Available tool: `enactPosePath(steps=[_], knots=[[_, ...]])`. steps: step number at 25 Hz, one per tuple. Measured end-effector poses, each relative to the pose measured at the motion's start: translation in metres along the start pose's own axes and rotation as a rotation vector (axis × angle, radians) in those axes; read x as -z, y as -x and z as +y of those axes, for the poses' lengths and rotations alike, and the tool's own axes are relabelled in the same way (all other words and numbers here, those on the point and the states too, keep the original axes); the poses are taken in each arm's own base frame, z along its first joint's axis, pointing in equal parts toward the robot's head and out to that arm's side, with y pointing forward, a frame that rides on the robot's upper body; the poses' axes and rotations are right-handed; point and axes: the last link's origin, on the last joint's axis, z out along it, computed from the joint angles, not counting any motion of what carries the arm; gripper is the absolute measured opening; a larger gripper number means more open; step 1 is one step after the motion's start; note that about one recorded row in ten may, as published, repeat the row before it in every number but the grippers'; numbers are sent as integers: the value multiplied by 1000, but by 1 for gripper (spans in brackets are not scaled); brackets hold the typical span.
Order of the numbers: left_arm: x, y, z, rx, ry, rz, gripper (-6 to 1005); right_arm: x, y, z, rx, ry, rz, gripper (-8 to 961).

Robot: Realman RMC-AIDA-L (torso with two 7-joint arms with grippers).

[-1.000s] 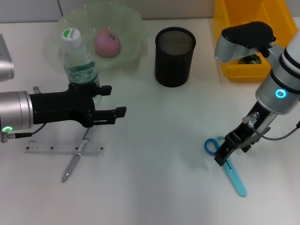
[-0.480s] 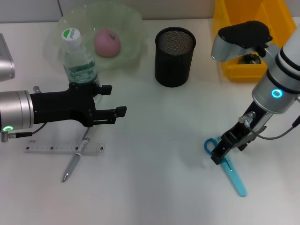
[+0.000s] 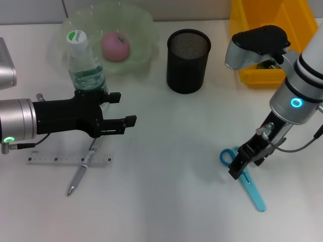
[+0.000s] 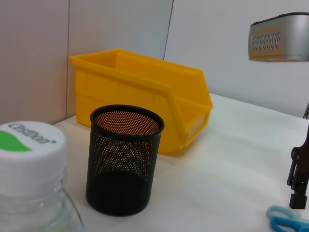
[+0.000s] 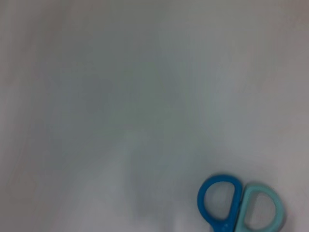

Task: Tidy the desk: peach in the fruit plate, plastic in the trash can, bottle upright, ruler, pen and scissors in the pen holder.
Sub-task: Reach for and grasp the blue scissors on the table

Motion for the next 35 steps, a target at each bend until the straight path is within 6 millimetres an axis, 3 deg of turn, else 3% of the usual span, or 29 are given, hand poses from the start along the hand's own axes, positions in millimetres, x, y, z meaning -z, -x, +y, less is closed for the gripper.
enactPosePath(steps=[12,35], knots=[[0,0,0,2,1,0,776,-4,-1,0,4,-6,18,676],[0,0,0,4,-1,2,775,-7,1,6,23,-22,36,676]])
